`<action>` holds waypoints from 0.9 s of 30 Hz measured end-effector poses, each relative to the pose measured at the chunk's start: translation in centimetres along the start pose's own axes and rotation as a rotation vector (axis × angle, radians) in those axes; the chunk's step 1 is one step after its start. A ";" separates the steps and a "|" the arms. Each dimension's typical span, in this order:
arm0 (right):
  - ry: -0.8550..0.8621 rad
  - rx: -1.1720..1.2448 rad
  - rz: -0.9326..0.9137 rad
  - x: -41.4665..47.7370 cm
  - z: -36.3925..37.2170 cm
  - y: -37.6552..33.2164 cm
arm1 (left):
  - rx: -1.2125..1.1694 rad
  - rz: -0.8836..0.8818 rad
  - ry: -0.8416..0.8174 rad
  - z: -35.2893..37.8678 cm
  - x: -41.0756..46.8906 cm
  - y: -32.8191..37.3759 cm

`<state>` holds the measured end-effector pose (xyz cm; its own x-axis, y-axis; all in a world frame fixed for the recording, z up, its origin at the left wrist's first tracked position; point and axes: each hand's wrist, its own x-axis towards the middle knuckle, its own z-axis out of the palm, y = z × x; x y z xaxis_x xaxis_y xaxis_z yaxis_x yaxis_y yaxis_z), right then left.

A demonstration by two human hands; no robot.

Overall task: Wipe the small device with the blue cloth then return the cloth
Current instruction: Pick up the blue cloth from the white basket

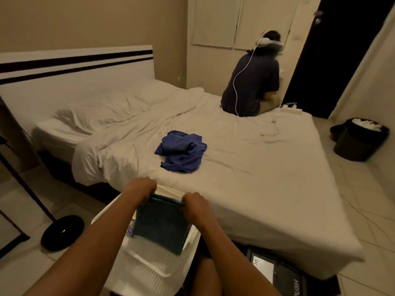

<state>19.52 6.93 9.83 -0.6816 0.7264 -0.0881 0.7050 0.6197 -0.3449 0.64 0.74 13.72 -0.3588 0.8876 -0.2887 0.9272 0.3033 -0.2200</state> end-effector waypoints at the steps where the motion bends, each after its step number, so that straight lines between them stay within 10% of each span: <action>1: 0.021 0.000 -0.004 -0.4 -1.2 0.1 | -0.018 -0.005 0.027 -1.2 -0.7 0.1; 16: 0.354 -0.014 0.131 -11.9 -15.1 12.6 | -0.293 0.275 0.426 -12.6 -6.3 14.6; 27: 0.183 0.028 0.400 -23.4 -6.9 27.1 | -0.403 0.509 0.111 -1.8 -5.3 31.4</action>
<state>55.94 8.80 8.98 -0.3081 0.9498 -0.0542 0.8991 0.2721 -0.3428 31.85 6.15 9.99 0.1282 0.9785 -0.1615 0.9537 -0.0769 0.2909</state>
